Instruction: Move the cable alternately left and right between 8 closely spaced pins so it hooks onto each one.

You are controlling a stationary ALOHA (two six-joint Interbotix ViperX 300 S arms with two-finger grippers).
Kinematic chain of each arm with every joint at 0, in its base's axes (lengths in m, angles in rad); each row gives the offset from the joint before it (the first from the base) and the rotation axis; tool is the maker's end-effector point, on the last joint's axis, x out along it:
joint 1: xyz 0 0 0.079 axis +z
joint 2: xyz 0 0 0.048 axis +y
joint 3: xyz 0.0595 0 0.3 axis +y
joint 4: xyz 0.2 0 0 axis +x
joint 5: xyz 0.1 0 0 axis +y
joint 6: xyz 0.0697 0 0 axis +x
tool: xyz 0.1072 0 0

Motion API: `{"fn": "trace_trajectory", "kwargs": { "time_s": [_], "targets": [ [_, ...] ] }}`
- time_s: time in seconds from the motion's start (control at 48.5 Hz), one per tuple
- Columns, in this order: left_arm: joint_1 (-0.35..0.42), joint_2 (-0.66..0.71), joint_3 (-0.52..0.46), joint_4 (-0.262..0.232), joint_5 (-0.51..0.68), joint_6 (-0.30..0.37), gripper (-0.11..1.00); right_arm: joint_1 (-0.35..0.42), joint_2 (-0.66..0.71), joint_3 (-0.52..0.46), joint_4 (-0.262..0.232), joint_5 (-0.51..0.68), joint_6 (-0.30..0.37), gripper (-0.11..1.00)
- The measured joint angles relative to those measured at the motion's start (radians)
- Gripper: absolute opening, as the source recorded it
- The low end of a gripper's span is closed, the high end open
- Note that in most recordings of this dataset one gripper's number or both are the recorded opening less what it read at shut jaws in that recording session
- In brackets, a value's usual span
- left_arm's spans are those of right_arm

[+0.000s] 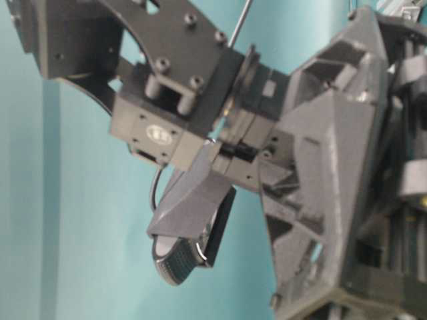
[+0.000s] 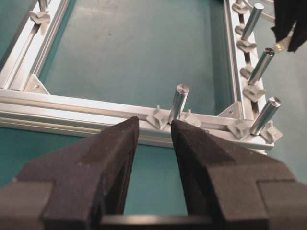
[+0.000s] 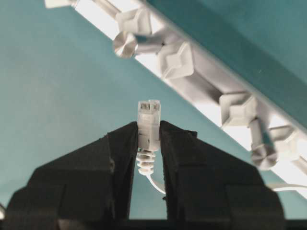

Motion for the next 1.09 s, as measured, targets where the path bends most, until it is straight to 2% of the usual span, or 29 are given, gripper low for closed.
{"fn": "trace_trajectory", "kwargs": {
  "time_s": [0.247, 1.093],
  "targets": [
    [0.000, 0.000, 0.000, 0.000, 0.000, 0.000, 0.36, -0.031, 0.000, 0.002, -0.008, 0.035, 0.002, 0.18],
    [-0.002, 0.000, 0.017, 0.000, 0.002, 0.000, 0.36, -0.031, 0.000, 0.002, -0.008, 0.044, -0.009, 0.17]
  ]
}}
